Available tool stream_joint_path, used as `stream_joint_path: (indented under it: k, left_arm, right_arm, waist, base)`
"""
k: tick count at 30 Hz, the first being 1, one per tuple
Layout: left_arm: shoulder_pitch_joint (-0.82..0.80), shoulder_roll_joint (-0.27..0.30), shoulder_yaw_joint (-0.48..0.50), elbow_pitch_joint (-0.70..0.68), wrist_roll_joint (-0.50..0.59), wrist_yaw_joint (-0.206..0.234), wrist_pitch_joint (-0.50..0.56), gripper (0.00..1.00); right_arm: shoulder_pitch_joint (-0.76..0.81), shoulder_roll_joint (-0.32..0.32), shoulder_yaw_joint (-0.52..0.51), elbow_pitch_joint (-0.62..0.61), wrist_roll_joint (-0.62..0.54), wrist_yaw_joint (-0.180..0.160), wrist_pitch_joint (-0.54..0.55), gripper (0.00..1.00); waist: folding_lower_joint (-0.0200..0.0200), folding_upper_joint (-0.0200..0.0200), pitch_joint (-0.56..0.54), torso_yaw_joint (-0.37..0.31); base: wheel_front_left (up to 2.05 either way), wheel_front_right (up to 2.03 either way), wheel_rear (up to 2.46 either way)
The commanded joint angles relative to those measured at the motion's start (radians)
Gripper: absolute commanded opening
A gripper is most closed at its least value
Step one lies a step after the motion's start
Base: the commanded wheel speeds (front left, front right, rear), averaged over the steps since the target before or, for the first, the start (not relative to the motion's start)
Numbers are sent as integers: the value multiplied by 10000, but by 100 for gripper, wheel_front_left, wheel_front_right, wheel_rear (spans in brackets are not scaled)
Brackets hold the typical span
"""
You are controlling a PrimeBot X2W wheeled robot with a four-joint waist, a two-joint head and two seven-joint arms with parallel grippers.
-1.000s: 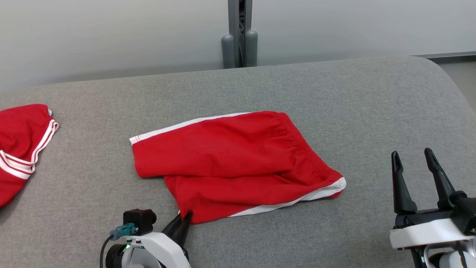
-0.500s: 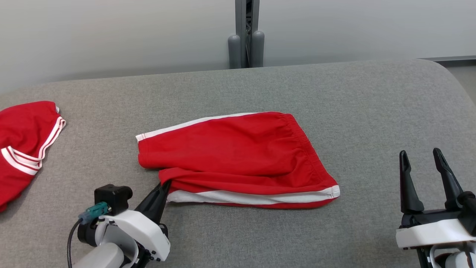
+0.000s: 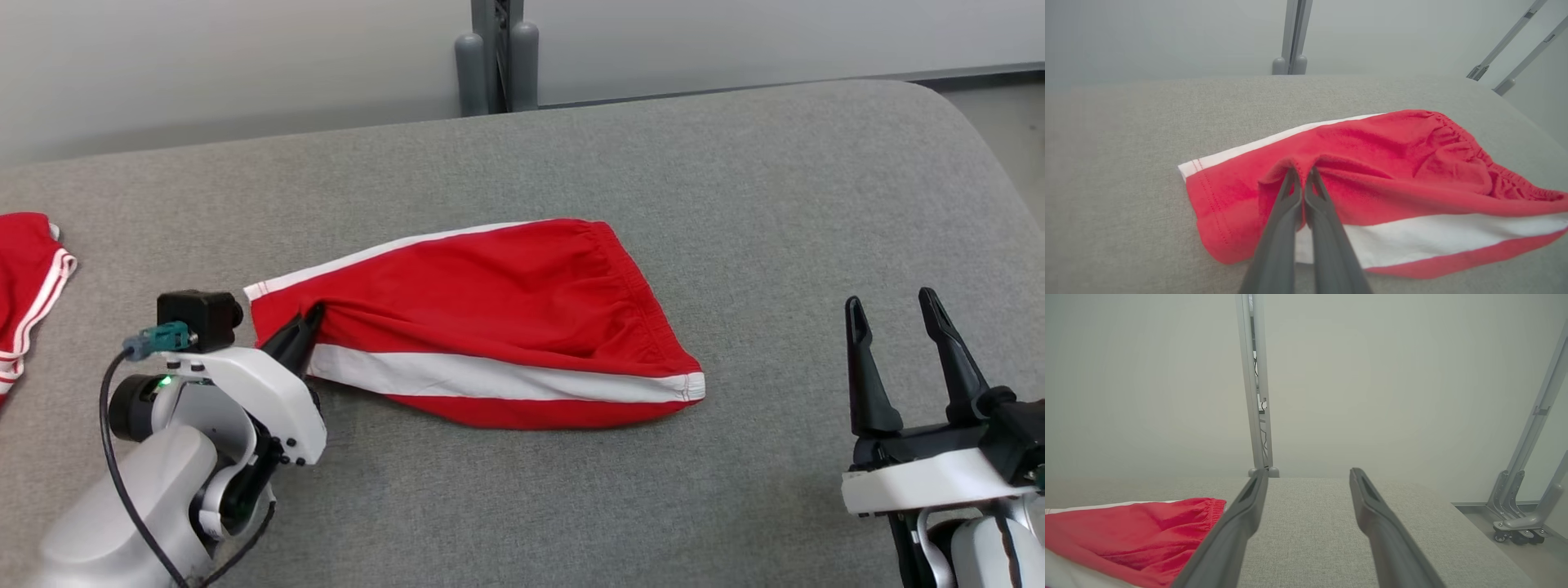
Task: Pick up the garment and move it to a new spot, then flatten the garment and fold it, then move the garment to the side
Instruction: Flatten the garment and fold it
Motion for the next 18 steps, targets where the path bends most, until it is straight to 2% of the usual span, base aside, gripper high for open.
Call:
stream_joint_path:
  k: [1, 11, 12, 13, 14, 15, 18]
  left_arm:
    - [-329, -59, 90, 438, -136, -147, 76, 0]
    - [-1370, -493, 200, 2965, -292, -694, 269, 0]
    - [-1436, -542, 211, 3139, -294, -742, 220, 27]
    - [-1485, -590, 204, 3285, -284, -787, 176, 49]
    - [-1485, -590, 204, 3285, -284, -787, 176, 49]
    - [-1575, -701, 180, 3507, -225, -882, 20, 100]
    - [-1604, -912, 153, 3677, -133, -1052, -313, 100]
  right_arm:
    - [-196, -57, 69, 1, 34, 1, -18, 100]
    - [-844, -58, 394, 20, 19, 1, -18, 100]
    - [-870, -57, 387, 29, 1, 1, -18, 100]
    - [-901, -57, 387, 39, -26, 1, -18, 100]
    - [-901, -57, 387, 39, -26, 1, -18, 100]
    - [-934, -57, 351, 66, -80, 1, -18, 100]
    - [-931, -57, 293, 118, -133, 1, -18, 100]
  waist:
    - [0, 0, 333, -308]
    - [0, 0, 1012, -824]
    - [0, 0, 1032, -820]
    - [0, 0, 1047, -809]
    - [0, 0, 1047, -809]
    - [0, 0, 1044, -749]
    - [0, 0, 968, -589]
  base:
    - [0, 0, 0]
    - [0, 0, 0]
    - [0, 0, 0]
    - [0, 0, 0]
    - [0, 0, 0]
    - [0, 0, 0]
    - [0, 0, 0]
